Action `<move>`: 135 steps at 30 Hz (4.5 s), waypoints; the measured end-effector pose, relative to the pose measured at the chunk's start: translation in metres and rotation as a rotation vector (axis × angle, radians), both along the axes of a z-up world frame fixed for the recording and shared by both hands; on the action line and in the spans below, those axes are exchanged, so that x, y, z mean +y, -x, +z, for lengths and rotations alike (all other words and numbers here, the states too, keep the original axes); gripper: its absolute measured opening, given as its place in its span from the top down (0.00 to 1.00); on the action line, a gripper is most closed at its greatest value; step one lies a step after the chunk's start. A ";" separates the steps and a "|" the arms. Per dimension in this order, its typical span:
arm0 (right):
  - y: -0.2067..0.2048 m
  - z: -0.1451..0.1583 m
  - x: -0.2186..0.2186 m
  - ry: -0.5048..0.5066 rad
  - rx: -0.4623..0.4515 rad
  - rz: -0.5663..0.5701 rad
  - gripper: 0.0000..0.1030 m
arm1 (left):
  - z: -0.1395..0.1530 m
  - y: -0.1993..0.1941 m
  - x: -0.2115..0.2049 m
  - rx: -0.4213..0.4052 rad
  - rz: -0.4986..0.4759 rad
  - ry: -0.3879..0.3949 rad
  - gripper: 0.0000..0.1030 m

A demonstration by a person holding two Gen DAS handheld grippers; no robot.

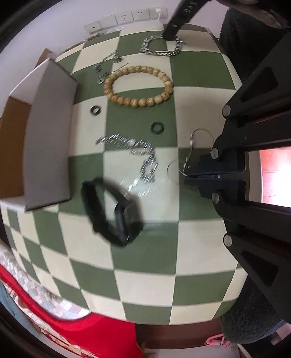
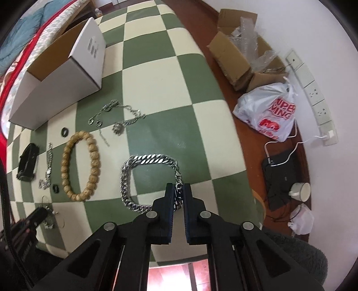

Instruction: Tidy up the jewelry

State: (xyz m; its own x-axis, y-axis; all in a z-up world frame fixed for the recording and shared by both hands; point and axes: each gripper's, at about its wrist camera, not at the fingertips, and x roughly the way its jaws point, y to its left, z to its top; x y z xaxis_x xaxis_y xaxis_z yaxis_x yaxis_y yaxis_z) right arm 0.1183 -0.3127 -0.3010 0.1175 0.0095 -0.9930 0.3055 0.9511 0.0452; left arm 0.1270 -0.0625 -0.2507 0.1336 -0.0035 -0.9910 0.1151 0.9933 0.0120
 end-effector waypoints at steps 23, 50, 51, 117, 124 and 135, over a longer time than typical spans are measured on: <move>0.012 0.040 0.001 -0.088 -0.074 -0.006 0.96 | 0.004 0.001 0.016 0.000 -0.002 0.095 0.17; 0.014 0.040 -0.003 -0.097 -0.082 -0.031 0.96 | 0.006 0.006 0.029 -0.022 -0.055 0.094 0.93; 0.014 0.043 -0.003 -0.104 -0.089 -0.033 0.96 | 0.011 0.005 0.032 -0.030 -0.050 0.101 0.93; -0.020 0.076 0.041 -0.147 -0.163 0.057 0.96 | -0.011 -0.018 -0.013 -0.129 -0.003 -0.024 0.06; -0.020 0.069 0.031 -0.143 -0.150 0.030 0.96 | -0.017 -0.018 -0.027 -0.142 -0.052 0.029 0.55; -0.015 0.079 0.027 -0.162 -0.177 0.006 0.96 | 0.014 -0.004 -0.001 -0.143 -0.009 0.151 0.91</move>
